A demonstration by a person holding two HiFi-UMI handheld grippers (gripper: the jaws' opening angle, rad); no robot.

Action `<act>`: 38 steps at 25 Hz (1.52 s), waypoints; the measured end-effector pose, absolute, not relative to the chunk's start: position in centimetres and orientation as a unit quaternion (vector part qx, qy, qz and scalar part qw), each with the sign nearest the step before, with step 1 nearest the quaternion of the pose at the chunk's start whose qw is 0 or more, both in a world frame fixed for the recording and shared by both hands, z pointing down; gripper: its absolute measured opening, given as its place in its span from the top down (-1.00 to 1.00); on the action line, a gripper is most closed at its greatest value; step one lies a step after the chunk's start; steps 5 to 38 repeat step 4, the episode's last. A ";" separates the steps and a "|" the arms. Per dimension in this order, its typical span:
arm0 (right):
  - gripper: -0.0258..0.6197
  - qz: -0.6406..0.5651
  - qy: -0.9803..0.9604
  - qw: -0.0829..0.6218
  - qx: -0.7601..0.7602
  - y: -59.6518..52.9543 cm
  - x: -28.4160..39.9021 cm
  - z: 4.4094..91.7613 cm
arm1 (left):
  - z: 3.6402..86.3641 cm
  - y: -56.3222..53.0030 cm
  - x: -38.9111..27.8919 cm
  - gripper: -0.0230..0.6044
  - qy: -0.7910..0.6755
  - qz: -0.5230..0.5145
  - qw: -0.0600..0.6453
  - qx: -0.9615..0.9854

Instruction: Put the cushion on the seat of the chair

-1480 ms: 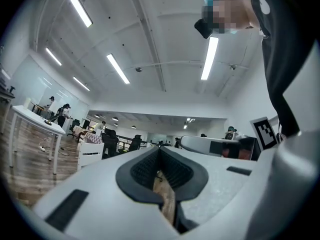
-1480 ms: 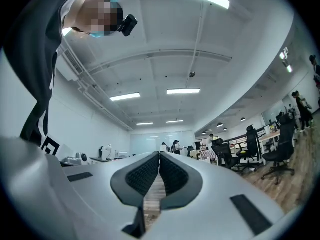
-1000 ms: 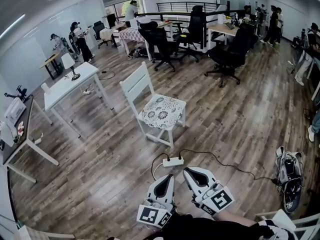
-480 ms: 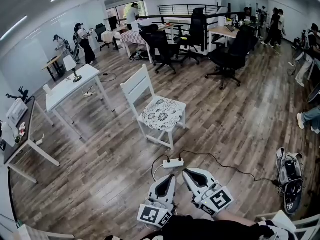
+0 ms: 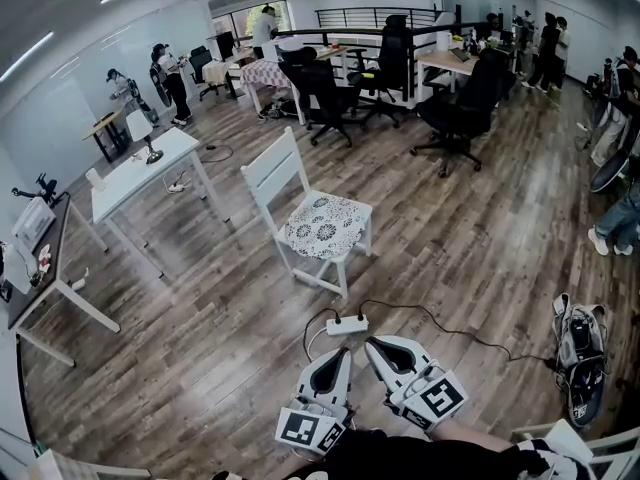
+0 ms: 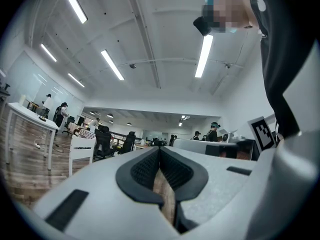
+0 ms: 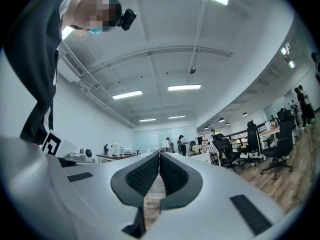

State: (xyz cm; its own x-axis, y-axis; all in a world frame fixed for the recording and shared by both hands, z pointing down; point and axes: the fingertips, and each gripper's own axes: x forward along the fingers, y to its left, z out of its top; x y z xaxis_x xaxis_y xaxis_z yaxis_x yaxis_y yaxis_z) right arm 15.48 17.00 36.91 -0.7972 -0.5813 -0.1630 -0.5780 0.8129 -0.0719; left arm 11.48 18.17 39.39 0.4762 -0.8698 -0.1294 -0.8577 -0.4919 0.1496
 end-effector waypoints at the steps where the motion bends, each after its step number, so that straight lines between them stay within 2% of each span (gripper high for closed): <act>1: 0.86 -0.009 0.948 0.088 -0.305 17.1 15.5 36.9 | 39.4 18.2 11.6 0.91 -0.502 -0.094 0.032 0.859; 38: 0.86 -0.013 0.948 0.086 -0.307 17.1 15.8 36.8 | 39.3 18.3 11.8 0.91 -0.500 -0.093 0.034 0.860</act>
